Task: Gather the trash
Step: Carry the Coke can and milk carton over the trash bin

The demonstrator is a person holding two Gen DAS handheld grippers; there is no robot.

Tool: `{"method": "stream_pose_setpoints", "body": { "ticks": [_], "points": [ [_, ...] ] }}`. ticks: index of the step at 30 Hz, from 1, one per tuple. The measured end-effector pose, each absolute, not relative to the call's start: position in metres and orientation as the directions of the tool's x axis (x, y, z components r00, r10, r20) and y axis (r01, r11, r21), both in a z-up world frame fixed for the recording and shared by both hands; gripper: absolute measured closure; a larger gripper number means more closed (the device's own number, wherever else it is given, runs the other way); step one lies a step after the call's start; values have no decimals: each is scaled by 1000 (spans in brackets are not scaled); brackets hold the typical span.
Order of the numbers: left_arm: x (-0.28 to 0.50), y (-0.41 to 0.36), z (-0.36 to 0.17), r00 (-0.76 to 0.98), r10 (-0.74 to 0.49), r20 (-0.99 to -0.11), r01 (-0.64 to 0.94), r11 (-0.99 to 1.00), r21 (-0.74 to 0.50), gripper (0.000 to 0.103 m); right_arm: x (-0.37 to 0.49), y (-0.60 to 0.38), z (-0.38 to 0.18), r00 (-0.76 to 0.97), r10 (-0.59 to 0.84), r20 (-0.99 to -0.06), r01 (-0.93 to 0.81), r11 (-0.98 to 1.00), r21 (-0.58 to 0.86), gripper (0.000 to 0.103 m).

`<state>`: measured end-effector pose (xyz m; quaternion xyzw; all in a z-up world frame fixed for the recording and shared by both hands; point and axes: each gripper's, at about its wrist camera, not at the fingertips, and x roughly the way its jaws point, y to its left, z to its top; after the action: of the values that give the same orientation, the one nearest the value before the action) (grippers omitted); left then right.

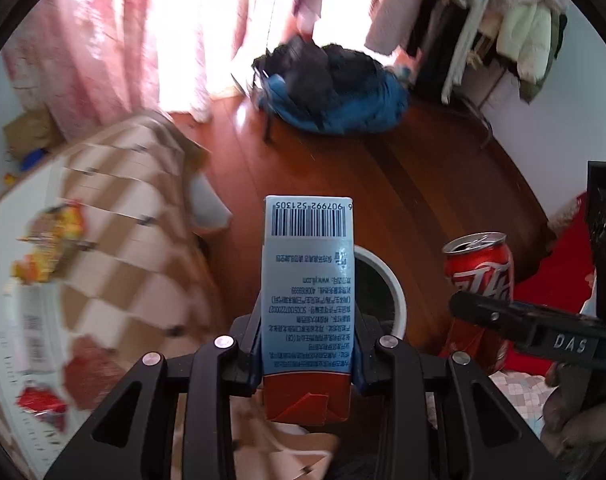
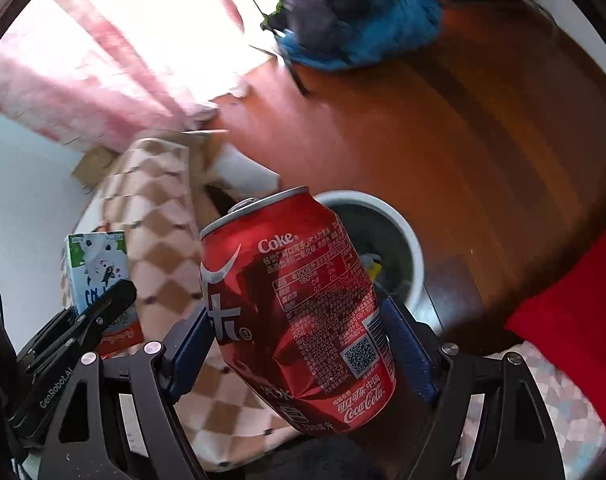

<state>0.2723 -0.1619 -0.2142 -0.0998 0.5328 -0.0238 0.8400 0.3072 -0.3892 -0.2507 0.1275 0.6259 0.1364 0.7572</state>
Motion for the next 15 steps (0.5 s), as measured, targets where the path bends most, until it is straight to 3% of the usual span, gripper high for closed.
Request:
{"method": "stream_pose_setpoints", "body": {
  "ticks": [11,14,15],
  "points": [
    [323,-209,-301,255,-136,-957,-49,987,-153,73,353,-428,-362,84,394,-915,82,913,401,20],
    [325,-212,-311,249,-115,-962,-46,990,-130,66,361,-425,-383,66,396,-916,92,911,401,20],
    [324,-213,-312,254,-103,-962,-48,992,-119,58,362,-425,-387,64,393,-917,97,912,398,20]
  ]
}}
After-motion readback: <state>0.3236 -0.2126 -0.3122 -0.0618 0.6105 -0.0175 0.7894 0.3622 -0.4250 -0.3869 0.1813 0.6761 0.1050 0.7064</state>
